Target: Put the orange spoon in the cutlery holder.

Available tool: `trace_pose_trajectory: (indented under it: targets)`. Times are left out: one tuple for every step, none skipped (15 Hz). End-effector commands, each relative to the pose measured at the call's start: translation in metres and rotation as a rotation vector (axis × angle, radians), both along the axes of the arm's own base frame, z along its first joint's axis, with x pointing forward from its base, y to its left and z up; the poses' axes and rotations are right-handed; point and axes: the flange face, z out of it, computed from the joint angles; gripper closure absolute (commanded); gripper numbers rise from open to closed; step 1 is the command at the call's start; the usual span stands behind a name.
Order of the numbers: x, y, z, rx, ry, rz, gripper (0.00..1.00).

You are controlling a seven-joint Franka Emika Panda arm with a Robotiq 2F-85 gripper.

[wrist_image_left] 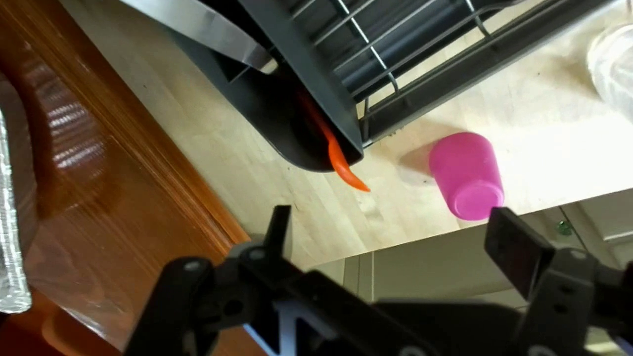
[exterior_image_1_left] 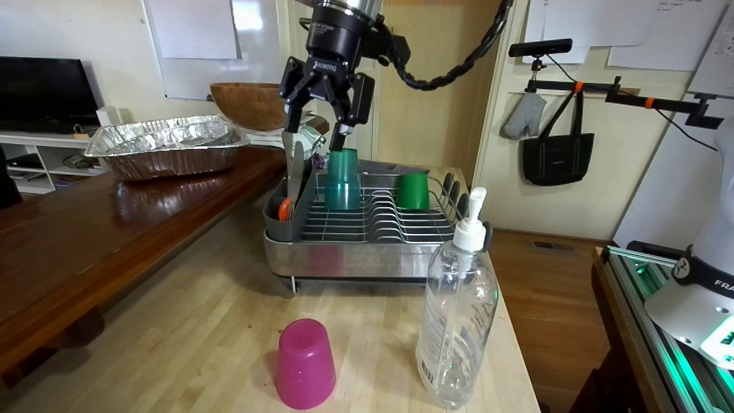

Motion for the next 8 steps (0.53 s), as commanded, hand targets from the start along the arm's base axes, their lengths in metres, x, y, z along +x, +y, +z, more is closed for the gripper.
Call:
trace_pose_trajectory:
  targets:
    - [0.033, 0.006, -0.024, -0.070, 0.045, 0.172, 0.00]
    - [0.038, 0.008, -0.029, -0.094, 0.059, 0.215, 0.00]
    - [0.042, 0.011, -0.035, -0.124, 0.072, 0.256, 0.00]
    - [0.045, 0.014, -0.040, -0.149, 0.080, 0.292, 0.00]
    - [0.048, 0.018, -0.045, -0.174, 0.089, 0.323, 0.00]
    - [0.051, 0.022, -0.049, -0.184, 0.090, 0.350, 0.00]
    - [0.053, 0.026, -0.050, -0.195, 0.090, 0.369, 0.00]
    - [0.054, 0.033, -0.051, -0.205, 0.084, 0.387, 0.00]
